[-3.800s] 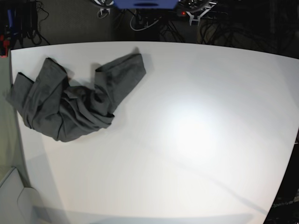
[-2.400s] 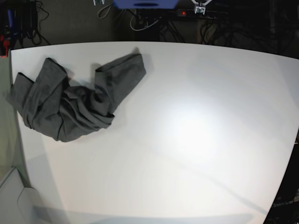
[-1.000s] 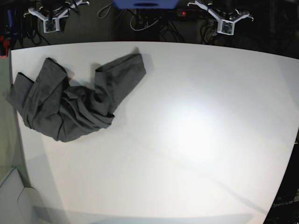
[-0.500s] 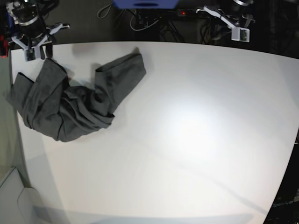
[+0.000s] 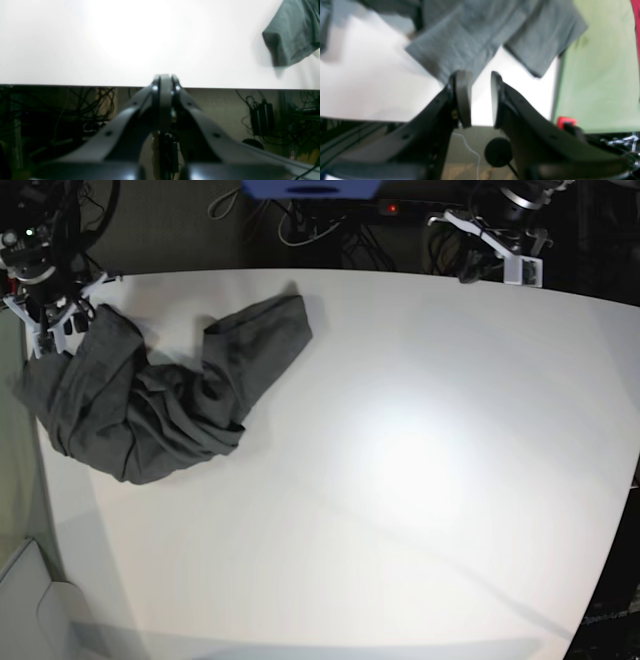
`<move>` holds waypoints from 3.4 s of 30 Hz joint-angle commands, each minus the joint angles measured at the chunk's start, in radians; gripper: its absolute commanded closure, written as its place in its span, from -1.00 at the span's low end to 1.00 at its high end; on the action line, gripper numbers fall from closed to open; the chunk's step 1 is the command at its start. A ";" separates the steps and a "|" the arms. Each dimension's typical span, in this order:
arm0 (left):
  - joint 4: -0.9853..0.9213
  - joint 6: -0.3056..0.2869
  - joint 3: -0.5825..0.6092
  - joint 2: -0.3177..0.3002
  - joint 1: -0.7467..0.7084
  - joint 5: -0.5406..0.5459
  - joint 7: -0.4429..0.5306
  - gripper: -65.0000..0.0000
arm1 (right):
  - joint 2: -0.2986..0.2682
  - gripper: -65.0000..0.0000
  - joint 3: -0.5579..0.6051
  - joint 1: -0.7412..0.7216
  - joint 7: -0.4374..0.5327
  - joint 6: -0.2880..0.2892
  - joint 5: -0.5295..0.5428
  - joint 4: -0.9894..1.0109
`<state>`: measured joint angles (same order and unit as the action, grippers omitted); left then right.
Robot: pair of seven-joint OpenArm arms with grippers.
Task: Layout the t-shirt on the table in an organized manner, then fold the t-shirt properly
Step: 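Move the right gripper down to the crumpled grey t-shirt, then grasp the grey t-shirt fabric with the right gripper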
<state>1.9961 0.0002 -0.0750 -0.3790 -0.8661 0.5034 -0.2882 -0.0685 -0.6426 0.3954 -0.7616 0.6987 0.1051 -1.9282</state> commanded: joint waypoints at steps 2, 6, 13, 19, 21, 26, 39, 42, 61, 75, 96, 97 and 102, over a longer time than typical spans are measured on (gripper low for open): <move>0.015 -0.002 -0.001 -0.004 -0.005 0.001 0.022 0.80 | -0.026 0.54 -0.004 -0.008 0.029 -0.001 0.008 0.028; 0.015 -0.002 -0.001 -0.001 -0.003 0.001 0.022 0.36 | -0.047 0.53 -0.004 -0.040 0.030 -0.001 0.008 0.120; 0.015 -0.002 0.004 -0.002 0.018 0.007 0.022 0.40 | -0.072 0.53 -0.003 -0.077 0.030 -0.001 0.008 0.203; 0.016 -0.002 0.007 -0.001 0.031 0.008 0.022 0.40 | -0.072 0.53 0.020 -0.085 0.029 -0.001 0.008 0.223; 0.016 -0.002 0.005 -0.001 0.034 0.008 0.022 0.40 | -0.080 0.53 0.048 -0.079 0.029 -0.001 0.008 0.220; 0.016 -0.002 0.007 0.001 0.044 0.008 0.022 0.40 | -0.093 0.53 0.060 -0.057 0.030 -0.001 0.015 0.204; 0.016 -0.002 0.007 0.001 0.046 0.008 0.022 0.40 | -0.067 -0.03 0.054 -0.054 0.021 -0.001 0.008 0.117; 0.016 -0.002 0.007 0.001 0.046 0.008 0.022 0.40 | -0.066 -0.04 0.059 -0.054 0.021 -0.001 0.008 0.120; 0.016 -0.002 0.007 0.001 0.046 0.008 0.022 0.40 | -0.067 0.52 0.060 -0.088 0.021 -0.001 0.009 0.295; 0.016 -0.002 0.007 0.001 0.043 0.008 0.022 0.40 | -0.070 1.00 0.053 -0.166 -0.141 -0.001 0.011 -0.090; 0.016 -0.007 0.008 0.002 0.066 0.010 0.022 0.40 | -0.319 1.00 0.043 -0.513 -0.407 -0.001 0.015 -0.098; 0.016 -0.007 0.008 0.002 0.066 0.010 0.022 0.40 | -0.327 1.00 0.043 -0.537 -0.424 -0.001 0.015 -0.098; 0.018 -0.009 0.008 0.002 0.080 0.010 0.022 0.40 | -0.333 1.00 0.040 -0.642 -0.523 -0.001 0.012 -0.098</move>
<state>1.9965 -0.0032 -0.0635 -0.3691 -0.7815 0.5098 -0.2882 -0.3813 -0.5987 -0.2283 -1.3090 0.6987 0.1123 -2.0098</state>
